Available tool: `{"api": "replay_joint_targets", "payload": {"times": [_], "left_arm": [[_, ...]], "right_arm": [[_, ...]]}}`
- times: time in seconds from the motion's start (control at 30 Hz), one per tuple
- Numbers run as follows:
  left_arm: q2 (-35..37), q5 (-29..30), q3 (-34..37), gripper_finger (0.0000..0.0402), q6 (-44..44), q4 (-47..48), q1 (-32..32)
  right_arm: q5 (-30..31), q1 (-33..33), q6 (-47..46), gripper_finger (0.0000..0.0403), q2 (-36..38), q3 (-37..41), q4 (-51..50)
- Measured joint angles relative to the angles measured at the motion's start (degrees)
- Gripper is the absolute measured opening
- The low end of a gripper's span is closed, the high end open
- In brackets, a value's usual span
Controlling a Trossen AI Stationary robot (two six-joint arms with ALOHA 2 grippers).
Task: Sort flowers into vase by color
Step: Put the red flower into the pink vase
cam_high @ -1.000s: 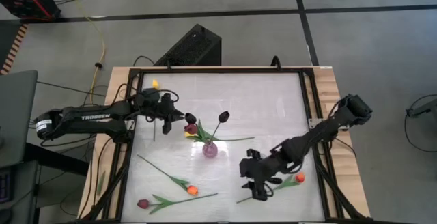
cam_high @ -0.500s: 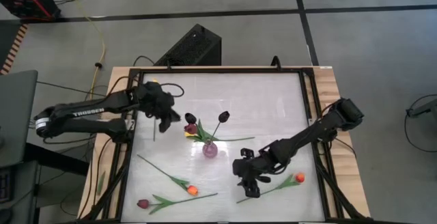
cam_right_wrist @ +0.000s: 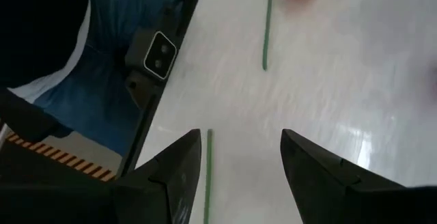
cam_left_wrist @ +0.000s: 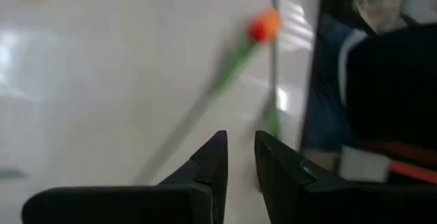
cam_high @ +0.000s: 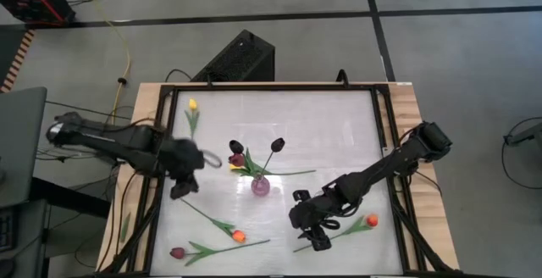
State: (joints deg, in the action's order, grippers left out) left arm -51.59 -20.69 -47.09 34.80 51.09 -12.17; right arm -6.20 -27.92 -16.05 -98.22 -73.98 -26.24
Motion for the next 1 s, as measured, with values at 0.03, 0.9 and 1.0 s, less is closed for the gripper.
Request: {"api": "replay_joint_targets", "payload": {"times": [0.03, 0.9, 1.0], "left_arm": [[0.0, 0.1, 0.0, 0.0061, 3.1, -0.2, -2.9], [-34.8, 17.3, -2.2, 0.0135, 16.3, -39.6, -39.6], [-39.2, 10.2, -3.9, 0.0159, 17.0, -39.1, -39.7]], "right_arm": [[-0.1, 0.2, 0.3, 0.0227, 0.0, -0.1, 0.0], [10.7, -8.8, -8.4, 0.0207, 0.0, -1.8, 9.6], [11.9, -9.3, -5.8, 0.0198, 0.0, -1.8, 9.7]]}}
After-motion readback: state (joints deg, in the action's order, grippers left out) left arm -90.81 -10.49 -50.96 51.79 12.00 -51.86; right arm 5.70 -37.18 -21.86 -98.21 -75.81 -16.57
